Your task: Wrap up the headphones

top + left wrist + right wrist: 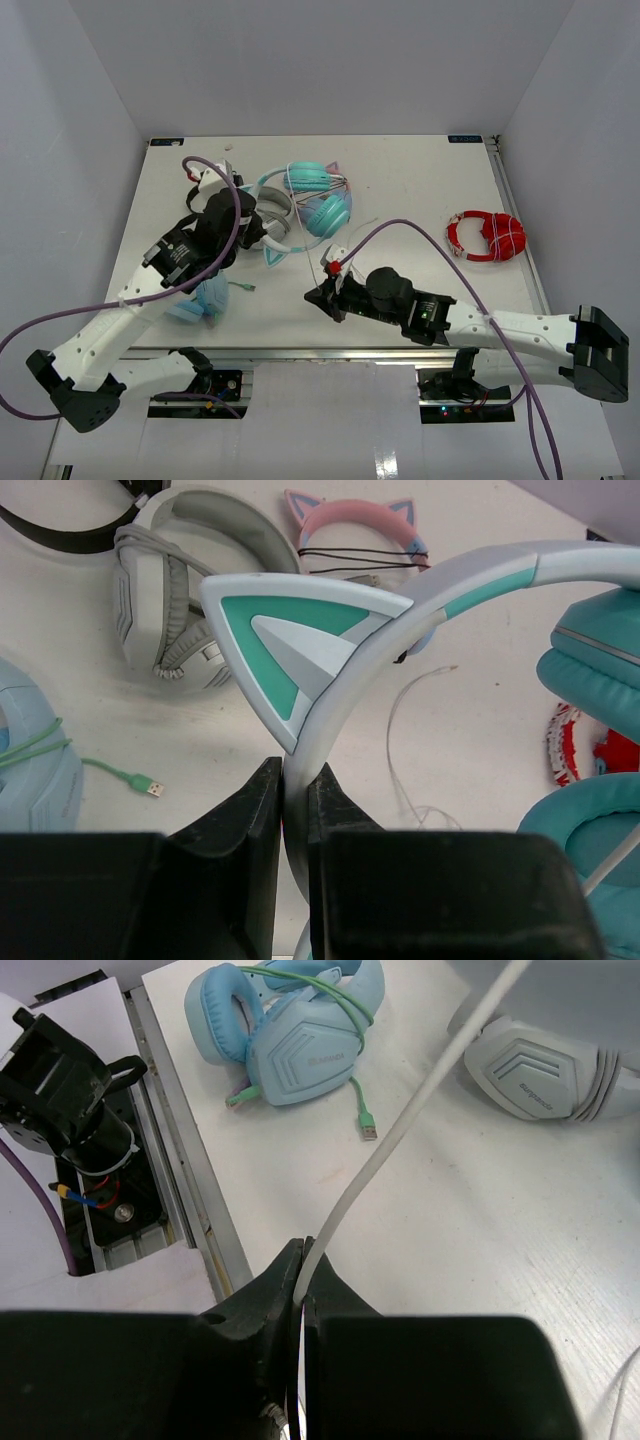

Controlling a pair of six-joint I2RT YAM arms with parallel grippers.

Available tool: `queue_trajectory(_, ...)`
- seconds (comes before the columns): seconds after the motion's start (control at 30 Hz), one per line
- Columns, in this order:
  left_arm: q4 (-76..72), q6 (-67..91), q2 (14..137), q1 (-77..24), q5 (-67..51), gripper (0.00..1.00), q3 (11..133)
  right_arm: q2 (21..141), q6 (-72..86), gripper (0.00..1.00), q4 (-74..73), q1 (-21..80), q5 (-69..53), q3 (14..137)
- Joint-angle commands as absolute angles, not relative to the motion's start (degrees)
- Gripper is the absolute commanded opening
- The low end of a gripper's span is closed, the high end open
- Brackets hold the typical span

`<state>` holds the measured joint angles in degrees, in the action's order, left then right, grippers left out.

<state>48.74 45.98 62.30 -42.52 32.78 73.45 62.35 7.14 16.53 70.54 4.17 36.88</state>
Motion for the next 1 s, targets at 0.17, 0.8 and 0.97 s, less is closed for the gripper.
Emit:
queue_trajectory(0.17, 40.61, 49.29, 55.18, -42.05, 33.17, 0.00, 71.61, 63.59, 6.63, 0.11, 22.39, 71.98, 7.94, 33.55)
queue_trajectory(0.8, 45.72, 48.11, 45.18, -42.10, 24.06, 0.00, 72.28, 67.45, 0.39, 0.08, 41.61, 71.82, 14.96, 24.25)
queue_trajectory(0.97, 48.85, 46.62, 43.46, -42.10, 24.74, 0.00, 73.96, 66.49, 0.26, 0.08, 42.10, 69.80, 16.79, 23.82)
